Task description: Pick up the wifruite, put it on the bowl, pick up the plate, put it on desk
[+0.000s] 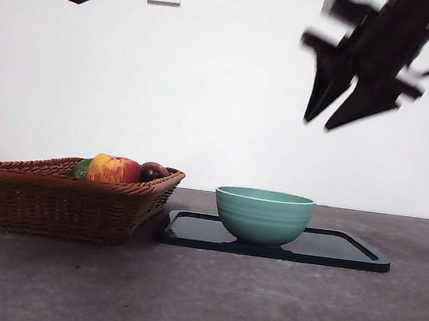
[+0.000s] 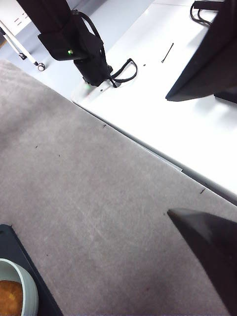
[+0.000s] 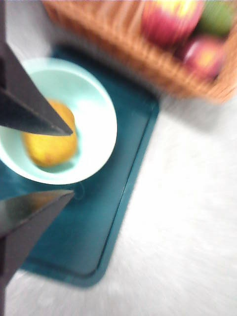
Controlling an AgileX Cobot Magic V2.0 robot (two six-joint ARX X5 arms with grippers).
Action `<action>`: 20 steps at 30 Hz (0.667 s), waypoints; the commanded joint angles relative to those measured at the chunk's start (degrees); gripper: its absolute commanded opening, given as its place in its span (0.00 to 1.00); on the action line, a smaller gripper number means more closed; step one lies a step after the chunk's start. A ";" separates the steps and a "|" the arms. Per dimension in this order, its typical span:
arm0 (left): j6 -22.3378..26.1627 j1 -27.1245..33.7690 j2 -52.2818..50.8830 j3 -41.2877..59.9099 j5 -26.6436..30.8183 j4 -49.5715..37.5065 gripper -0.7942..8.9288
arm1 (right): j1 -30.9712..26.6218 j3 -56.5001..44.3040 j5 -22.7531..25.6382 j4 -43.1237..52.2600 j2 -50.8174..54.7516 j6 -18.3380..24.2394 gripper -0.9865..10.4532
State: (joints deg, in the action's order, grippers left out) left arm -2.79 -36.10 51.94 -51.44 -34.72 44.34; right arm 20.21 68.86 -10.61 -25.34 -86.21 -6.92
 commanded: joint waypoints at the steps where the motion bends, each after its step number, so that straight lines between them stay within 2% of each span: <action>1: 0.94 -0.39 0.28 -0.28 -0.22 -0.63 0.43 | 0.35 0.94 -1.46 -3.78 3.80 -0.35 0.24; 5: 0.96 -0.39 0.28 -0.28 -0.22 -0.63 0.43 | 0.66 0.92 -4.04 -11.04 10.84 0.20 0.24; 12: 1.07 -0.39 0.28 -0.28 -0.22 -0.66 0.43 | 2.69 0.11 -4.37 -23.96 21.62 1.51 0.24; 20: 1.05 -0.39 0.28 -0.28 -0.22 -0.66 0.43 | 6.29 -7.78 -4.42 -25.46 33.73 1.57 0.24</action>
State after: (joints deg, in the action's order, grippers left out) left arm -2.42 -36.10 51.94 -51.44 -34.72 44.31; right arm 26.04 61.23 -14.96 -50.98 -52.58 -5.87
